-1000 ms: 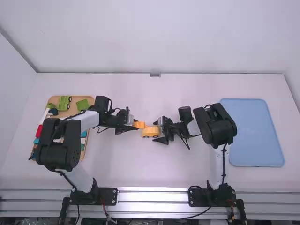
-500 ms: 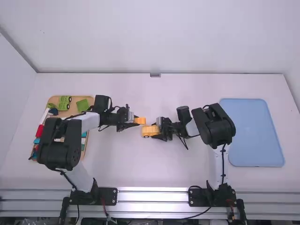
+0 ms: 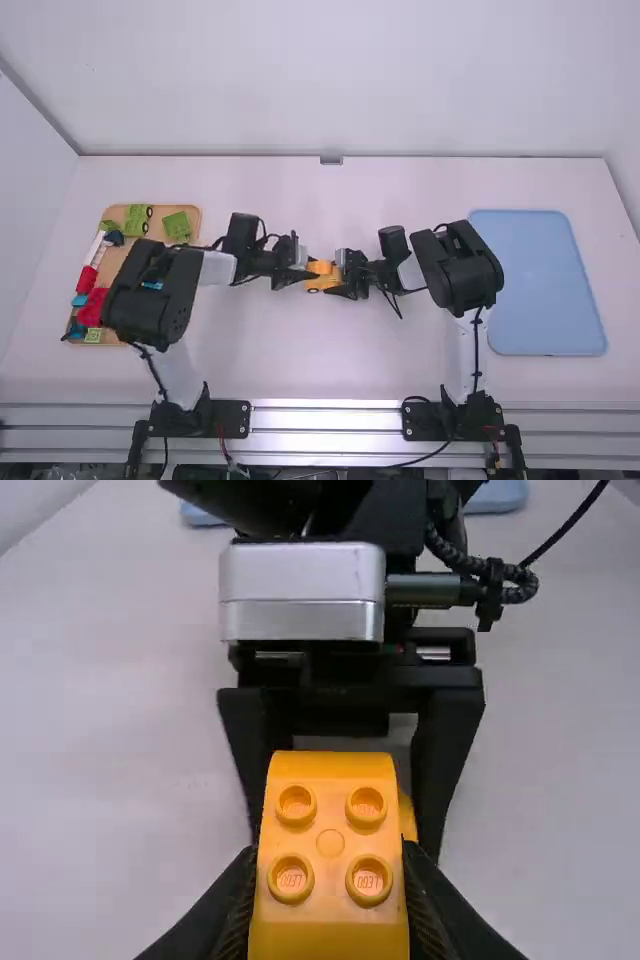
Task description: Assemble lego blocks to make yellow taxi
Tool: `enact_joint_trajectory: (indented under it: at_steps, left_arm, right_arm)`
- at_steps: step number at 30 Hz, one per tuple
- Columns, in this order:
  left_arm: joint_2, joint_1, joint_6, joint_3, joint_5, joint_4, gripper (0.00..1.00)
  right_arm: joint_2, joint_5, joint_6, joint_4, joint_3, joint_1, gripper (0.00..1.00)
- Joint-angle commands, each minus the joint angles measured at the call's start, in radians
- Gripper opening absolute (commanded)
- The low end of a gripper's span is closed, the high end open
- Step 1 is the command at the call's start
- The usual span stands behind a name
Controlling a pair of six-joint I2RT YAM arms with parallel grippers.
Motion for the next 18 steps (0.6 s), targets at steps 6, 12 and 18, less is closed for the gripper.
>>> enact_joint_trajectory:
  at_steps: [6, 12, 18]
  left_arm:
    - [0.057, 0.006, -0.048, 0.024, 0.045, -0.010, 0.03]
    - [0.080, 0.005, -0.049, 0.026, 0.063, 0.016, 0.02]
    - [0.118, 0.006, -0.050, 0.026, 0.095, 0.067, 0.02]
  right_arm:
    - [0.008, -0.002, 0.004, -0.003, -0.007, -0.002, 0.59]
    - [0.008, -0.002, 0.006, -0.004, -0.008, -0.003, 0.59]
    - [0.008, -0.002, 0.006, -0.004, -0.008, -0.003, 0.59]
